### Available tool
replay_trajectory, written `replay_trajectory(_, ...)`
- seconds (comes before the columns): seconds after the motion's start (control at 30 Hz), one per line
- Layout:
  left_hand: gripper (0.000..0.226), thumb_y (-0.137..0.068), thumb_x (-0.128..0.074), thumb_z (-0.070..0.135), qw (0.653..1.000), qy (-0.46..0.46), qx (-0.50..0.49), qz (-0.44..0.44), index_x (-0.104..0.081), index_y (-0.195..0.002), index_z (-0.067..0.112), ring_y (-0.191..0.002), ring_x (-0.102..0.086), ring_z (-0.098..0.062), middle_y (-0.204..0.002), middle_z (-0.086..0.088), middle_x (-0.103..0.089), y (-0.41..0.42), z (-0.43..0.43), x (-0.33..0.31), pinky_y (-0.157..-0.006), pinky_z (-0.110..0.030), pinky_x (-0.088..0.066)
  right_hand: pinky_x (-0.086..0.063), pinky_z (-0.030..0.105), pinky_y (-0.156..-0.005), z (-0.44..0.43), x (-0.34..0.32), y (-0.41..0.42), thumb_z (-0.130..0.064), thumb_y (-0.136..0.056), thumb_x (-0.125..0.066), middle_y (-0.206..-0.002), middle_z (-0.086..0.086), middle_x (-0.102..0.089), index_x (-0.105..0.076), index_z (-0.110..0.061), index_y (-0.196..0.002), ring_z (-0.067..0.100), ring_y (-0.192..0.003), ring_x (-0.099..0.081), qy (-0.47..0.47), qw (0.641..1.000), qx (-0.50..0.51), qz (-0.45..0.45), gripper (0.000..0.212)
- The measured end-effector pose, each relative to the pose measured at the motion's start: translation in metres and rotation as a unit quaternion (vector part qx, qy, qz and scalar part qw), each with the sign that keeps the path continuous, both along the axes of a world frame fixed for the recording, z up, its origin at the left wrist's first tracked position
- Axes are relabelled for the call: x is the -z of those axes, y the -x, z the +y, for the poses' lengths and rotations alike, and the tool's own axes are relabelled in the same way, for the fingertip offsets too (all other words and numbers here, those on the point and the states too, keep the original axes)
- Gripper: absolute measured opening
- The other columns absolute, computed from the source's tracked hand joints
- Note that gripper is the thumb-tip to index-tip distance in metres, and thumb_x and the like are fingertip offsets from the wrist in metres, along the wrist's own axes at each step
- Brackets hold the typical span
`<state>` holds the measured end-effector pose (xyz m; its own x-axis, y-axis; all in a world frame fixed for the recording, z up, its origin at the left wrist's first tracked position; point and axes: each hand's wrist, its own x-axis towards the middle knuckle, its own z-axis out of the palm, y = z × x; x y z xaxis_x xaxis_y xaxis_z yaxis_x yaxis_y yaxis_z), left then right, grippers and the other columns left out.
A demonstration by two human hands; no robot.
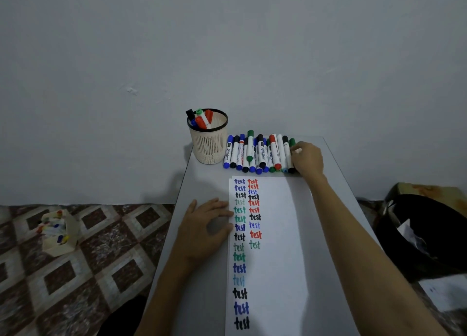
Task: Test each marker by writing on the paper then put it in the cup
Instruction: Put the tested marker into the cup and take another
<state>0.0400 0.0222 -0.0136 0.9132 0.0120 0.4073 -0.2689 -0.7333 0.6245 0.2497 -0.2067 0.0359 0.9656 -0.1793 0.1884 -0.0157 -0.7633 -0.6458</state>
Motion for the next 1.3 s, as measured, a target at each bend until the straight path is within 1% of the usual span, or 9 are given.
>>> replay_trajectory(0.13,0.041,-0.074,-0.051,0.056,1.000,-0.003,0.003,0.000,-0.064,-0.107,0.035,-0.121,-0.030,0.018,-0.124,0.025,-0.048,0.000,0.001,0.000,-0.115,-0.035,-0.008,-0.042,0.027,-0.069,-0.002,-0.001,0.003,0.000,-0.089,-0.052,-0.107,0.018,-0.068,-0.070,-0.007,-0.107,0.033,-0.093,-0.063,-0.016,1.000,0.009,-0.013,0.027)
replay_trajectory(0.23,0.041,-0.074,-0.051,0.057,1.000,-0.008,0.004,-0.004,-0.064,-0.107,0.035,-0.121,-0.030,0.019,-0.124,0.025,-0.048,0.000,0.000,0.002,-0.115,-0.036,-0.009,-0.046,0.026,-0.070,-0.007,-0.007,0.010,-0.003,-0.087,-0.058,-0.103,0.017,-0.070,-0.069,-0.007,-0.107,0.029,-0.083,-0.065,-0.104,0.992,0.033,-0.066,0.023)
replay_trajectory(0.33,0.043,-0.074,-0.051,0.056,1.000,-0.009,0.001,-0.008,-0.065,-0.106,0.033,-0.121,-0.032,0.016,-0.123,0.024,-0.049,-0.001,0.001,0.001,-0.116,-0.039,-0.011,-0.058,0.039,-0.072,-0.007,-0.021,0.031,-0.010,-0.087,-0.063,-0.097,0.006,-0.069,-0.068,-0.016,-0.103,0.018,-0.077,-0.064,-0.226,0.968,0.023,-0.110,0.018)
replay_trajectory(0.5,0.053,-0.075,-0.051,0.056,1.000,0.002,-0.002,-0.008,-0.059,-0.118,0.027,-0.122,-0.039,0.006,-0.124,0.021,-0.047,0.002,-0.002,-0.002,-0.115,-0.044,-0.017,-0.058,0.026,-0.062,0.001,-0.045,0.101,0.001,-0.089,-0.058,-0.099,0.014,-0.066,-0.067,-0.007,-0.104,0.020,-0.070,-0.069,-0.401,0.902,-0.154,0.026,0.019)
replay_trajectory(0.7,0.068,-0.078,-0.056,0.052,0.998,-0.011,0.006,-0.055,-0.040,-0.134,0.018,-0.121,-0.045,-0.011,-0.133,0.000,-0.048,0.010,-0.012,-0.019,-0.100,-0.029,-0.036,-0.058,0.025,-0.060,0.012,-0.033,0.160,0.010,-0.082,-0.064,-0.081,0.022,-0.070,-0.069,0.004,-0.093,0.022,-0.061,-0.068,-0.379,0.861,-0.298,0.161,0.013)
replay_trajectory(0.87,0.054,-0.092,-0.035,0.054,0.992,-0.098,0.046,-0.071,-0.055,-0.119,0.012,-0.088,-0.058,-0.012,-0.103,-0.003,-0.063,0.021,-0.019,-0.021,-0.077,-0.031,-0.052,-0.057,0.023,-0.060,0.021,-0.027,0.179,0.005,-0.082,-0.068,-0.082,0.021,-0.071,-0.070,0.003,-0.091,0.019,-0.058,-0.066,-0.439,0.841,-0.276,0.155,0.010)
replay_trajectory(0.97,0.048,-0.093,-0.032,0.045,0.994,-0.075,0.056,-0.059,-0.057,-0.110,0.008,-0.081,-0.061,-0.014,-0.096,-0.006,-0.064,0.023,-0.022,-0.021,-0.069,-0.028,-0.054,-0.055,0.025,-0.057,0.035,-0.020,0.193,-0.002,-0.081,-0.071,-0.085,0.021,-0.070,-0.063,0.000,-0.093,0.022,-0.064,-0.066,-0.522,0.796,-0.257,0.168,0.015)
replay_trajectory(1.07,0.049,-0.092,-0.027,0.048,0.995,-0.060,0.080,-0.025,-0.053,-0.110,0.012,-0.076,-0.062,-0.009,-0.092,-0.001,-0.065,0.026,-0.024,-0.022,-0.064,-0.014,-0.050,-0.050,0.027,-0.050,0.044,-0.010,0.201,-0.004,-0.077,-0.077,-0.077,0.018,-0.068,-0.055,-0.006,-0.083,0.026,-0.060,-0.063,-0.523,0.798,-0.251,0.162,0.023)
replay_trajectory(1.3,0.052,-0.095,-0.026,0.052,0.988,-0.076,0.122,-0.065,-0.052,-0.114,0.010,-0.057,-0.064,-0.009,-0.077,-0.001,-0.068,0.028,-0.018,-0.019,-0.049,-0.013,-0.050,-0.045,0.021,-0.042,0.043,-0.010,0.200,0.004,-0.075,-0.076,-0.080,0.026,-0.064,-0.057,-0.011,-0.068,0.022,-0.050,-0.057,-0.542,0.776,-0.270,0.175,0.026)
